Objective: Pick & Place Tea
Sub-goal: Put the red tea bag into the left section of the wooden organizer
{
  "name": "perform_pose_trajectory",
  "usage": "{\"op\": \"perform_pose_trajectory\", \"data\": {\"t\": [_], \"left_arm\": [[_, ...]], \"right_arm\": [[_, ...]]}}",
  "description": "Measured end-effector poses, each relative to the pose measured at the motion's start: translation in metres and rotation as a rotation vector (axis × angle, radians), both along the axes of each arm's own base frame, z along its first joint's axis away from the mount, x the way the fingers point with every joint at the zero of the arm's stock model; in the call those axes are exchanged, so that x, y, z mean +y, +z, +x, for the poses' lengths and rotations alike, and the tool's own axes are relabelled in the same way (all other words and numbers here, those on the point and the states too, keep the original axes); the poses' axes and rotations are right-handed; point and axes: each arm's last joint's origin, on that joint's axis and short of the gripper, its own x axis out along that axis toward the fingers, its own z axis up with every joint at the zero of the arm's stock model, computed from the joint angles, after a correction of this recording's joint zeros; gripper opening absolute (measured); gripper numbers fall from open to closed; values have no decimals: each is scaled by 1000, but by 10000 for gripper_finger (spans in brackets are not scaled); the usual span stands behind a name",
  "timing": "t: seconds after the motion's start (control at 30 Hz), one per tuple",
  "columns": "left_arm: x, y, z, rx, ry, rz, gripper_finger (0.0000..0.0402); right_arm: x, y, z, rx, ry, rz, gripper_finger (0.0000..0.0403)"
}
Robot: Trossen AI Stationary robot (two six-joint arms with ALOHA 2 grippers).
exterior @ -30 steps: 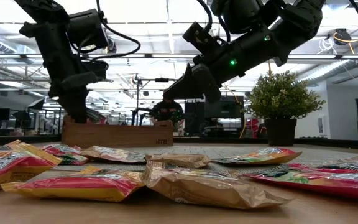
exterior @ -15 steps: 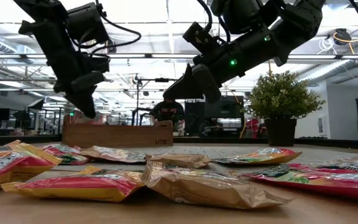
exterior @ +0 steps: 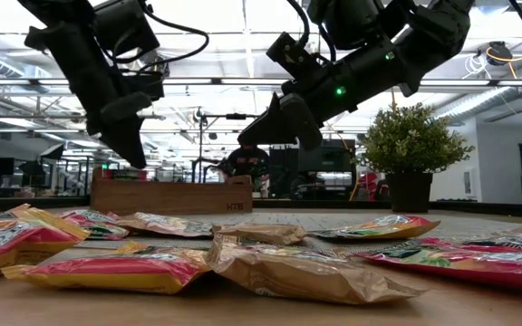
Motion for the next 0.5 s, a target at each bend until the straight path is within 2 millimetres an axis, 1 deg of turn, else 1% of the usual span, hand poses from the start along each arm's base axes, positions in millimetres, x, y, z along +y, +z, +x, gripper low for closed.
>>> {"op": "perform_pose_trajectory", "data": {"t": [0.13, 0.23, 0.4, 0.5], "left_arm": [[1, -1, 0, -3, -29, -86, 8], [5, -2, -2, 18, -9, -88, 16], [13, -7, -4, 59, 25, -95, 5], [14, -12, -1, 77, 5, -130, 4]], "right_arm": [[0, 0, 0, 0, 0, 0, 40], [0, 0, 0, 0, 0, 0, 39], [0, 0, 0, 0, 0, 0, 39], [0, 0, 0, 0, 0, 0, 38]]}}
